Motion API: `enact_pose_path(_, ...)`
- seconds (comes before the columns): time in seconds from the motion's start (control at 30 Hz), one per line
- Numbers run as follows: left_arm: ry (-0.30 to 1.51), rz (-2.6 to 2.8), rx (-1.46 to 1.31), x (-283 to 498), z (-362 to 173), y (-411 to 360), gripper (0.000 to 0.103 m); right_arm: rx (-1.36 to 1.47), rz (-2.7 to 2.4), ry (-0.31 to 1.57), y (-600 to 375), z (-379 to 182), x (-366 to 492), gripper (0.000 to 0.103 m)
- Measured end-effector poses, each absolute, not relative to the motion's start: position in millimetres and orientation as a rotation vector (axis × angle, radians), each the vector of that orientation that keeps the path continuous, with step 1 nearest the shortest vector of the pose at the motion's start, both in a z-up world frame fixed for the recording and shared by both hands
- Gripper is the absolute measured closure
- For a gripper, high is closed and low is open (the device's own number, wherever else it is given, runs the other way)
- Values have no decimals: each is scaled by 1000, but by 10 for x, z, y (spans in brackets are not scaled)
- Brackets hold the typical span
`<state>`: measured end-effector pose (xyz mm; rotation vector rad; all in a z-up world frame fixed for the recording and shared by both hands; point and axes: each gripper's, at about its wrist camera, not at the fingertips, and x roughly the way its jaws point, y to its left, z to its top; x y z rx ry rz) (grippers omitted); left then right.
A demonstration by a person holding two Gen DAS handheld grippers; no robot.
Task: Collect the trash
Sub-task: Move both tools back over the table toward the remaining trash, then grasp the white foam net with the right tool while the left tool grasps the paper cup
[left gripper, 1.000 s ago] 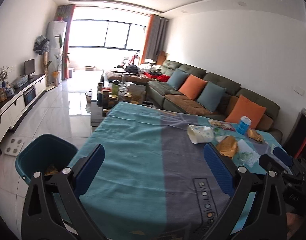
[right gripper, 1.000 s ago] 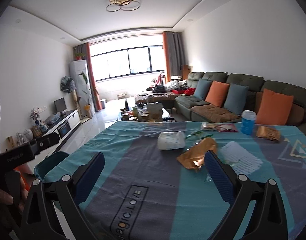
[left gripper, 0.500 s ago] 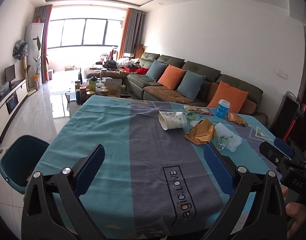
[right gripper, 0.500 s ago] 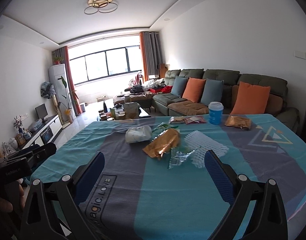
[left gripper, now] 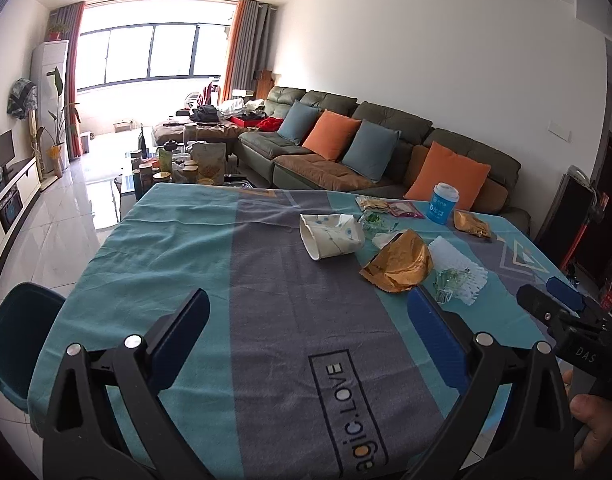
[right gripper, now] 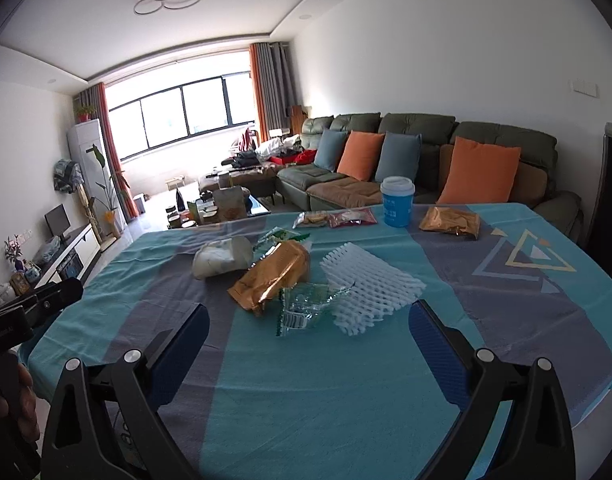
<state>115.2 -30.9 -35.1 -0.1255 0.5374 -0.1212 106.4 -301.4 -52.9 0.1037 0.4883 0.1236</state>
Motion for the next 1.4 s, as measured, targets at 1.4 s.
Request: enact_pose_path(1.4, 790, -118, -210, 3477, -984, -868, 6, 26, 185, 790, -3366, -902, 2966, 7)
